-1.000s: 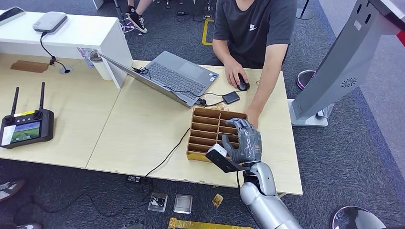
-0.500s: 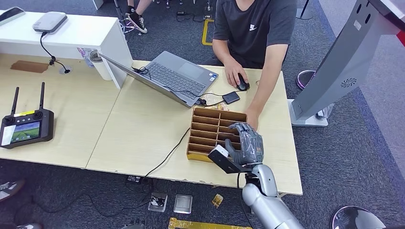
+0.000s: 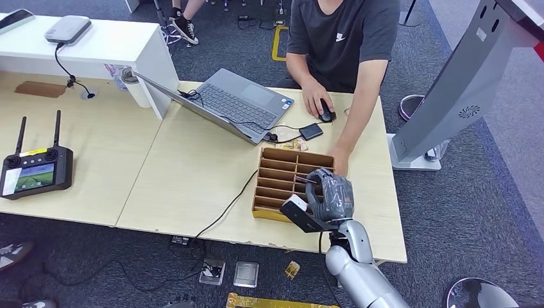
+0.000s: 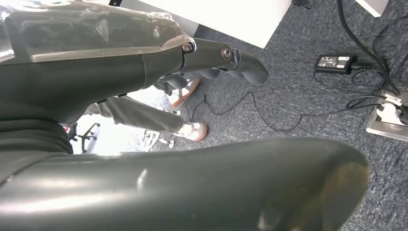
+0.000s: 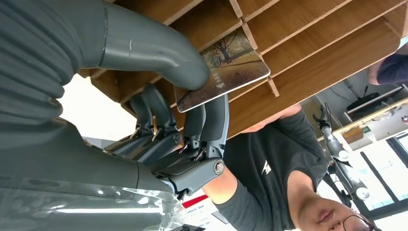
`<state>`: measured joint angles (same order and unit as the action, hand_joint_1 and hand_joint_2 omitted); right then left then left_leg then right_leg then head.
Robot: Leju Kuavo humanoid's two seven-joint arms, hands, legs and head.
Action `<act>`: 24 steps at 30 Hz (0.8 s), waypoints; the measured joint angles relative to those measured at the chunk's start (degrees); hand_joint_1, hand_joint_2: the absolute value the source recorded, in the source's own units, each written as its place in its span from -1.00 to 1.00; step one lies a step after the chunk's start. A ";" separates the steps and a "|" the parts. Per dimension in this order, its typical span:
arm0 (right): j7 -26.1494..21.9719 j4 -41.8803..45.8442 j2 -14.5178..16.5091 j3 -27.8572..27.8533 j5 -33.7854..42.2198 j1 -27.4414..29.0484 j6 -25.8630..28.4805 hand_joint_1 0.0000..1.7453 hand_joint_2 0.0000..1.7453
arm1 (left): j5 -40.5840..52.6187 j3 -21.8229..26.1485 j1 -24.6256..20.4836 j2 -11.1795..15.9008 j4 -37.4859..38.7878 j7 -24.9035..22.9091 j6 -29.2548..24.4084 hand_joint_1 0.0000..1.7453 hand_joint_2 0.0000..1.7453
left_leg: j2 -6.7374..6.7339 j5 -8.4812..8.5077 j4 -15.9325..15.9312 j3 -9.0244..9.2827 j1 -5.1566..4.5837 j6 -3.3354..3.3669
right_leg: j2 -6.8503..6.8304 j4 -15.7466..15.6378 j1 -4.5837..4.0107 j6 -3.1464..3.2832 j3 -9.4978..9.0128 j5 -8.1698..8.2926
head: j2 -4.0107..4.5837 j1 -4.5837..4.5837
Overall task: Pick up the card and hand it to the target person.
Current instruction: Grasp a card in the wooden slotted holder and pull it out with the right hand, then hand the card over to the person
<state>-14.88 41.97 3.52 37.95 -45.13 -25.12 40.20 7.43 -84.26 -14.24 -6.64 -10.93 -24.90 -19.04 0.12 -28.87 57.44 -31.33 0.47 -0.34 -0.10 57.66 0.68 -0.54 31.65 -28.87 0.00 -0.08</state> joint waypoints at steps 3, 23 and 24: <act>-0.09 -0.27 0.00 0.37 0.20 -0.22 0.02 1.00 1.00 | 0.00 0.00 0.00 0.00 0.00 0.00 -0.02 -1.00 -1.00 | 0.00 0.00 0.00 0.00 0.00 0.00 | 0.00 0.00 0.00 0.00 0.01 0.00 | 0.00 -0.02; 0.56 18.35 -0.97 -0.05 3.74 4.30 0.17 1.00 1.00 | 1.08 0.02 0.02 -0.02 0.00 -0.02 0.56 -1.00 -1.00 | -0.02 0.00 -0.01 -0.02 0.01 0.00 | 0.03 0.00 -0.01 0.00 0.06 0.00 | 0.00 -0.09; 0.97 20.40 -1.22 -0.02 3.72 4.43 0.16 1.00 1.00 | 1.10 0.02 0.02 -0.02 0.00 -0.01 0.55 -1.00 -1.00 | -0.02 0.00 -0.01 -0.01 0.01 0.00 | 0.03 0.00 -0.01 0.00 0.05 0.00 | 0.00 -0.07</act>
<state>-13.91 62.37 2.29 37.93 -41.42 -20.69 40.36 8.53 -84.24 -14.22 -6.66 -10.93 -24.91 -18.49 0.09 -28.87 57.43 -31.34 0.48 -0.34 -0.07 57.66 0.67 -0.54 31.70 -28.87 0.00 -0.15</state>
